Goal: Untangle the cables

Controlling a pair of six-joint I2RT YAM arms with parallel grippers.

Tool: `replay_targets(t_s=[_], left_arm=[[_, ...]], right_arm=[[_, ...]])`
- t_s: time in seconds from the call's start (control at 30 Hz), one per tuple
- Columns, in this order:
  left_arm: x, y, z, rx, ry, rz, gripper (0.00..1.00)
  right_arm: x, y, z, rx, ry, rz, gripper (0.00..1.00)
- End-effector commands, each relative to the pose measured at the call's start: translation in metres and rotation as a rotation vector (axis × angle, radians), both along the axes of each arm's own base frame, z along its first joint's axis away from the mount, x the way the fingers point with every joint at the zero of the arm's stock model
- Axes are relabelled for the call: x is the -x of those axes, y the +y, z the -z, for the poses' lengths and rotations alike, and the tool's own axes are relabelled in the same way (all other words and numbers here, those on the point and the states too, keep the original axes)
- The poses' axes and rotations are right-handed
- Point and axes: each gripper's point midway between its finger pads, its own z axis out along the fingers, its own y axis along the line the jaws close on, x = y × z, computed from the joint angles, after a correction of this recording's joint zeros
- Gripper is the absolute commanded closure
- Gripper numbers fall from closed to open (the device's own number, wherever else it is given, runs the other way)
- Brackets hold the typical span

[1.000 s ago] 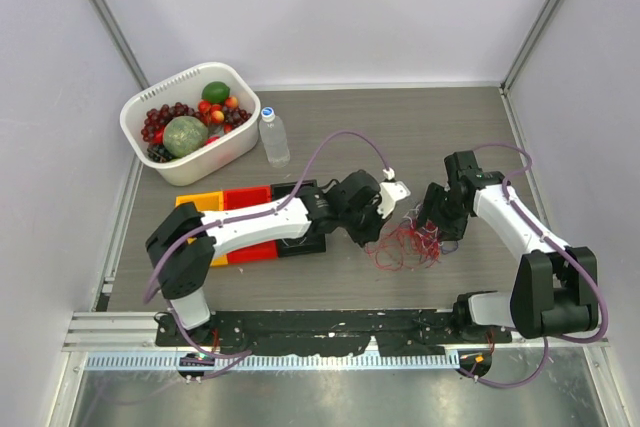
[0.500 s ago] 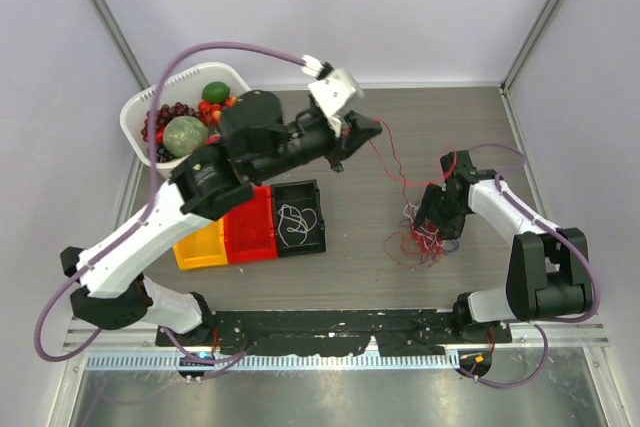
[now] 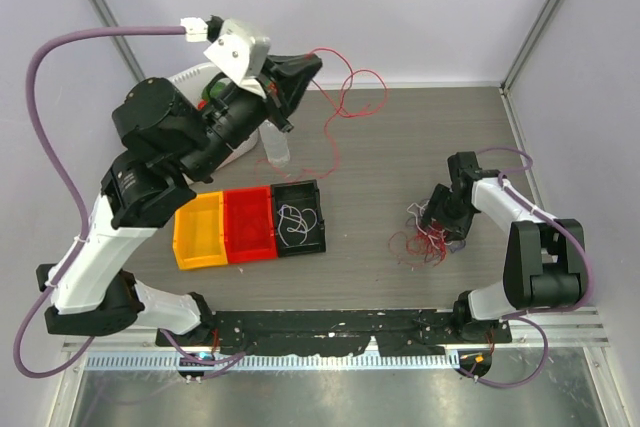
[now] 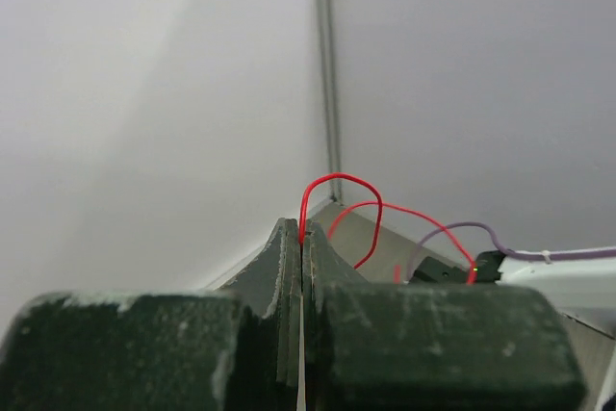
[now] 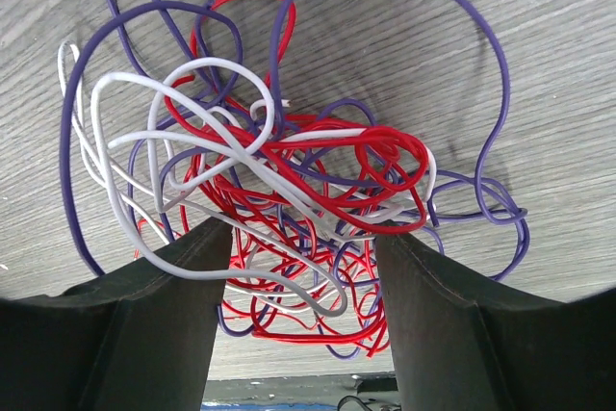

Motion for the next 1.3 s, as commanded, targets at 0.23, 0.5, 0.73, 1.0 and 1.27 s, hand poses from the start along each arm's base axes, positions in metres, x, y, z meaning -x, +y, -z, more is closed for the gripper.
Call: replay_targets(t_s=[0.23, 0.5, 0.73, 1.0, 1.27], left_arm=[[-0.053, 0.099, 0.024, 0.104, 0.191, -0.611, 1.00], [-0.052, 0.127, 0.040, 0.104, 0.227, -0.727, 1.00], [-0.052, 0.143, 0.074, 0.102, 0.271, -0.818, 1.00], [-0.063, 0.155, 0.134, -0.025, 0.289, -0.967, 1.00], [-0.066, 0.168, 0.144, -0.034, 0.298, -1.029, 1.00]], right_arm=[[-0.008, -0.001, -0.003, -0.003, -0.042, -0.024, 0.34], [-0.007, 0.000, 0.000, -0.007, -0.032, -0.029, 0.34], [-0.008, 0.000, 0.000, -0.006, -0.033, -0.031, 0.34], [-0.007, 0.001, 0.001, -0.011, -0.024, -0.032, 0.34], [-0.006, 0.001, 0.002, -0.009, -0.021, -0.032, 0.35]])
